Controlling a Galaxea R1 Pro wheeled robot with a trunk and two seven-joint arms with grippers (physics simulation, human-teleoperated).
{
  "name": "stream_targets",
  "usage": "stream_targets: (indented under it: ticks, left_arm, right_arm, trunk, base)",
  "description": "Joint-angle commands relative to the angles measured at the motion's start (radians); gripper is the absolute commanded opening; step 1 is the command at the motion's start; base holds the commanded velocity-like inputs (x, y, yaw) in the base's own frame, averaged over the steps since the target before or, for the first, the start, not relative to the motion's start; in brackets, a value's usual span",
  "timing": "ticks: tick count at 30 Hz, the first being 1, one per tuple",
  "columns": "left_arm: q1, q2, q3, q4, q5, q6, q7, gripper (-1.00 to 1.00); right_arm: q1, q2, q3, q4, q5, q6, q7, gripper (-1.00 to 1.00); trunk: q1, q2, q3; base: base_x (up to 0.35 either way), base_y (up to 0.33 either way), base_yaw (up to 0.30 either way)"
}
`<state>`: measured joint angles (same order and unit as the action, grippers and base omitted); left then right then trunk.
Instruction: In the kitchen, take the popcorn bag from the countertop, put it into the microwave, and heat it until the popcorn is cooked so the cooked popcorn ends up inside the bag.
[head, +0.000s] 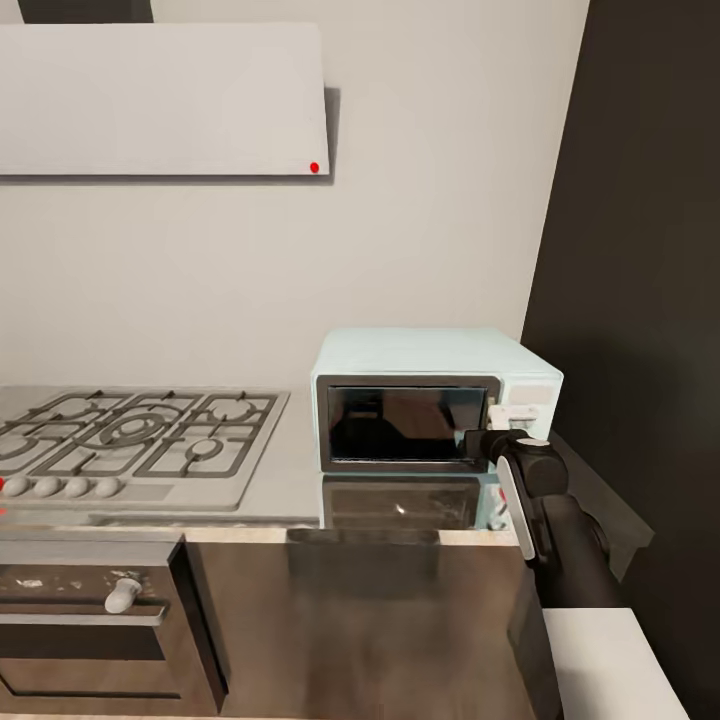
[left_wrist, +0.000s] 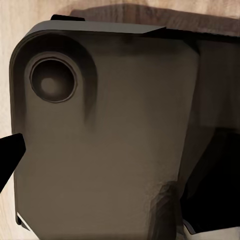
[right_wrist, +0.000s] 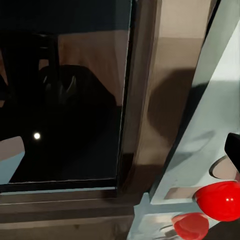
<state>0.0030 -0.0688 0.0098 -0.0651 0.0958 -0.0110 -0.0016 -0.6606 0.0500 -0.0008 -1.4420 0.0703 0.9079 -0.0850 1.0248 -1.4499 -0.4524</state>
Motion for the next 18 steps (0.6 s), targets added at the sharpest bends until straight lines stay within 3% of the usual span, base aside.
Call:
stream_targets:
  ticks: [1,3,4,18]
  left_arm:
    - [0.000,0.000,0.000,-0.001,0.010,-0.001,0.000,1.00]
    - [0.000,0.000,0.000,-0.001,0.010,-0.001,0.000,1.00]
    - [0.000,0.000,0.000,-0.001,0.010,-0.001,0.000,1.00]
    - [0.000,0.000,0.001,-0.001,0.010,-0.001,0.000,1.00]
  right_arm:
    - [-0.002,0.001,-0.001,0.028,0.019,-0.046,0.002,1.00]
    - [-0.002,0.000,-0.001,0.028,0.019,-0.044,0.002,1.00]
    - [-0.002,0.000,-0.001,0.028,0.019,-0.043,0.002,-1.00]
    - [-0.002,-0.002,-0.002,0.026,0.022,-0.039,0.002,-1.00]
  trunk:
    - [0.000,0.000,-0.001]
    - [0.000,0.000,-0.001]
    - [0.000,0.000,-0.001]
    - [0.000,0.000,-0.001]
  base:
    - [0.001,0.000,0.000]
    - [0.000,0.000,0.000]
    - [0.000,0.000,0.000]
    - [0.000,0.000,0.000]
